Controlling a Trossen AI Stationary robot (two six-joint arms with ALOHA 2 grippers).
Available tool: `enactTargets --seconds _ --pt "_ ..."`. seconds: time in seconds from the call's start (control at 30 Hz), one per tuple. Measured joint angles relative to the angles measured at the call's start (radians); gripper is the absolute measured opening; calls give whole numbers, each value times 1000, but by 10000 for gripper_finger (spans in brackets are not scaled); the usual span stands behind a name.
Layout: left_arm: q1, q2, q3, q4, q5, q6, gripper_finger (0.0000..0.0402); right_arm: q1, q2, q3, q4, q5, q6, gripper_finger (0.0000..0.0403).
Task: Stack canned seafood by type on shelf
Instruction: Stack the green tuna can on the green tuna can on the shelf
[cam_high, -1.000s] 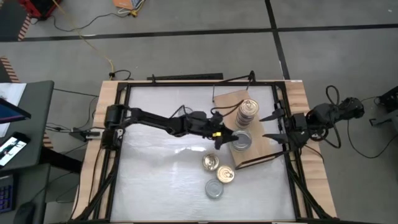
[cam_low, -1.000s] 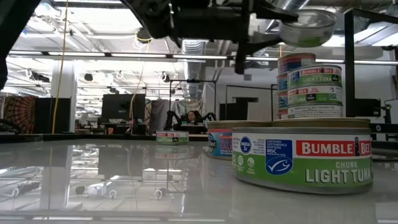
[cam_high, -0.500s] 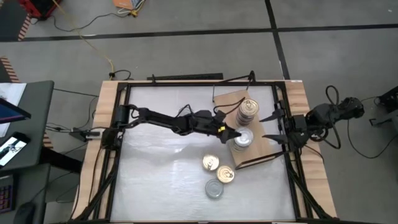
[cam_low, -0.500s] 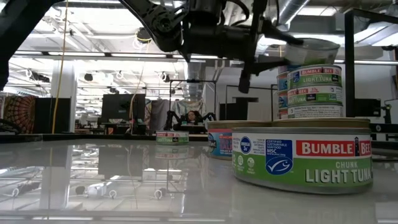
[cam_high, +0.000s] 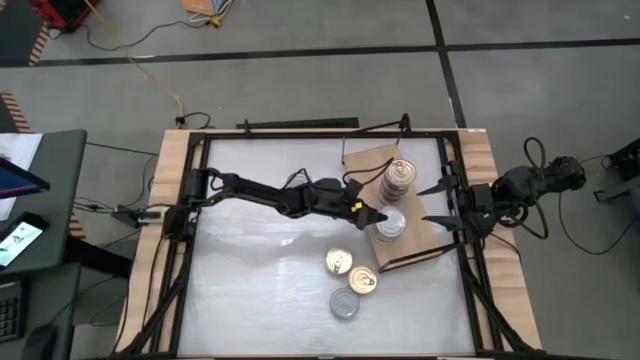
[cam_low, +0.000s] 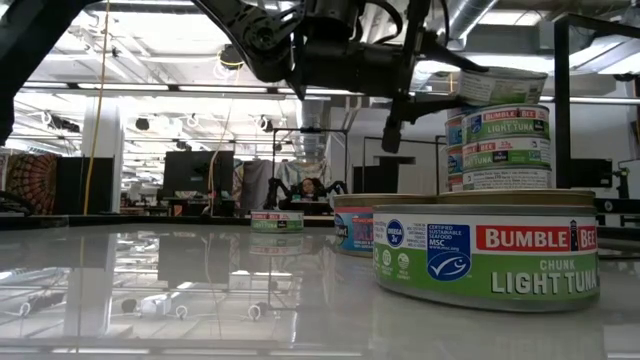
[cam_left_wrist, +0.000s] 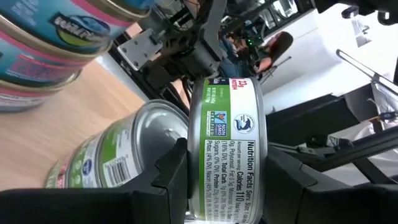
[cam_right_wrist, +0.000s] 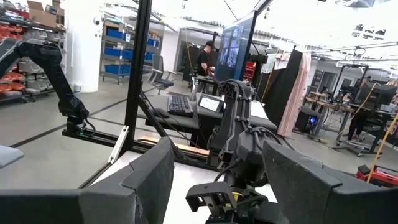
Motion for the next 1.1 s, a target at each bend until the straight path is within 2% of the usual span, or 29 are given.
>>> enactTargets --seconds 0.53,0.8,1.0,1.1 --pt "-24 0 0 6 -46 83 209 0 1 0 0 0 1 272" --pt "-21 0 0 0 -27 136 249 0 1 0 -11 0 12 272" --pt "-3 0 0 -18 46 136 261 0 1 0 -14 0 22 272" --pt "4 0 0 -23 51 146 261 0 3 0 -14 0 26 272"
